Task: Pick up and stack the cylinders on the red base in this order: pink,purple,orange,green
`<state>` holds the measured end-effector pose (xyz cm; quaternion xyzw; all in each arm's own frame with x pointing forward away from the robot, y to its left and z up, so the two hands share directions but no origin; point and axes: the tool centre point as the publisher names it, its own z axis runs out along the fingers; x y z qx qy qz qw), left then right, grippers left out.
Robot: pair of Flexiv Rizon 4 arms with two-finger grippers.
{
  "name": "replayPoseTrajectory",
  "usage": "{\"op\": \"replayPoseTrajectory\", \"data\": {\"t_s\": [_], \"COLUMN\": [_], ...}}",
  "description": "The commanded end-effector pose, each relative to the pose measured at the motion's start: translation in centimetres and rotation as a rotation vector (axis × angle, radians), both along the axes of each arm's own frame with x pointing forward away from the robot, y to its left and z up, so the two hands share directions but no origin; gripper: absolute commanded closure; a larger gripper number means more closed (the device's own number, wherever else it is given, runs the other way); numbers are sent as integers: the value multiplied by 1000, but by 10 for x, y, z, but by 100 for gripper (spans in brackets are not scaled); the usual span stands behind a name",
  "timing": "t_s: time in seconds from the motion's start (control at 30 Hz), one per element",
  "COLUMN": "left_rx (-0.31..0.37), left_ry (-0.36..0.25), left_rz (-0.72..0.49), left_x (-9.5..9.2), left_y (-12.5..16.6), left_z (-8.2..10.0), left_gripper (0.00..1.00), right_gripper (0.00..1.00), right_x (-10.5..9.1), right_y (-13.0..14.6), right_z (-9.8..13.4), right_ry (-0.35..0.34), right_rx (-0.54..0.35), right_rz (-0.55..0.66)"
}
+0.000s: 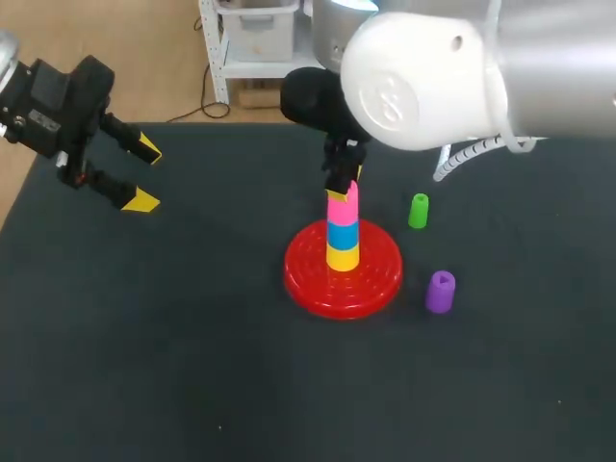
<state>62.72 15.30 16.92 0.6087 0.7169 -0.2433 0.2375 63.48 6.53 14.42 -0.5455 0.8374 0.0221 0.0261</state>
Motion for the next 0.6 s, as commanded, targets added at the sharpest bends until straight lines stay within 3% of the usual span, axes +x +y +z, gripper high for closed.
{"op": "replayPoseTrajectory", "data": {"t_s": [0.03, 0.6], "left_rx": [-2, -2], "left_ry": [-3, -3], "left_rz": [0, 0], "left_x": [0, 0], "left_y": [1, 1], "left_z": [-1, -1], "left_gripper": [0, 0], "right_gripper": [100, 100], "right_x": [-5, -8], "right_y": [-2, 3], "right_z": [4, -19], "right_ry": [-13, 10], "right_rx": [7, -28], "right_rz": [2, 4]}}
